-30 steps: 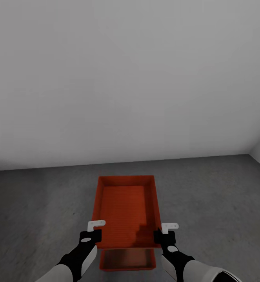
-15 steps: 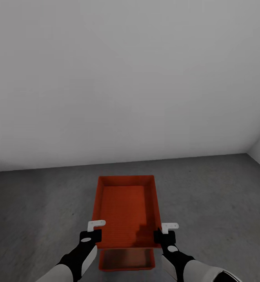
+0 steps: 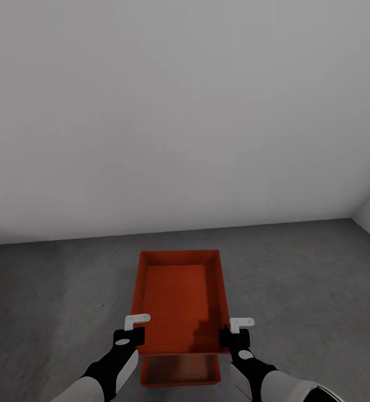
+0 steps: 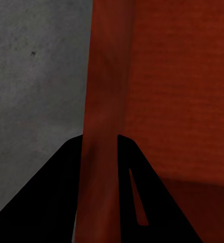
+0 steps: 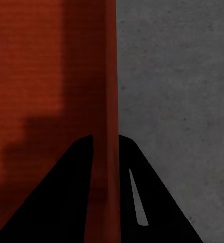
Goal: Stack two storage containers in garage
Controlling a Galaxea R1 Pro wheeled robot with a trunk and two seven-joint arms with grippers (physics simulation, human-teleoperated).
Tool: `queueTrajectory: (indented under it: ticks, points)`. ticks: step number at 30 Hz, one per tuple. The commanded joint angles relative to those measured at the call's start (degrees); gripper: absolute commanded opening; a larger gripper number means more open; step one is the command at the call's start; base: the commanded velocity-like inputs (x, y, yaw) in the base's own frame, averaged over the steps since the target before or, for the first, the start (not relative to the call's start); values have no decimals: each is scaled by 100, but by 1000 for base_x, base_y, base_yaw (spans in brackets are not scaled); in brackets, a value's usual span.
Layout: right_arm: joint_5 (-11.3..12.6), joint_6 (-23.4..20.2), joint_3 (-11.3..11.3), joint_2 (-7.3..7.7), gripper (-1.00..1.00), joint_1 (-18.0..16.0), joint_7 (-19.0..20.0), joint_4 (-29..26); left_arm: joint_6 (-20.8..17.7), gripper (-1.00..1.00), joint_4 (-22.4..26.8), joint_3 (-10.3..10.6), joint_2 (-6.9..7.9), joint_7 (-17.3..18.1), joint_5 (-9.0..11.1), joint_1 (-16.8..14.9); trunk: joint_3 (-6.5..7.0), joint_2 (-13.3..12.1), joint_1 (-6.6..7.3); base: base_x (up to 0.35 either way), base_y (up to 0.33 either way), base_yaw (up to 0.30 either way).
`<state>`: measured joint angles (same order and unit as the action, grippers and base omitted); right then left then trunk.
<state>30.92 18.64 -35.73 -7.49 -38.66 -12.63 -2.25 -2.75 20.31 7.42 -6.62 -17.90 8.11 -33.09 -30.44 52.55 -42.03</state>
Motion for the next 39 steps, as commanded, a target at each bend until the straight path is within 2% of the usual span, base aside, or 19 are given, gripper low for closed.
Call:
queueTrajectory:
  ticks: [1, 39]
  points:
    - [98, 17, 277, 2, -100, -1, -3, 23, 275, -100, 30, 23, 11, -55, 6, -5, -24, 46, -23, 0, 0, 0]
    - [98, 15, 277, 9, -100, -1, -5, 23, 275, -100, 43, 23, -2, -71, 6, -5, -732, 1570, -858, 0, 0, 0]
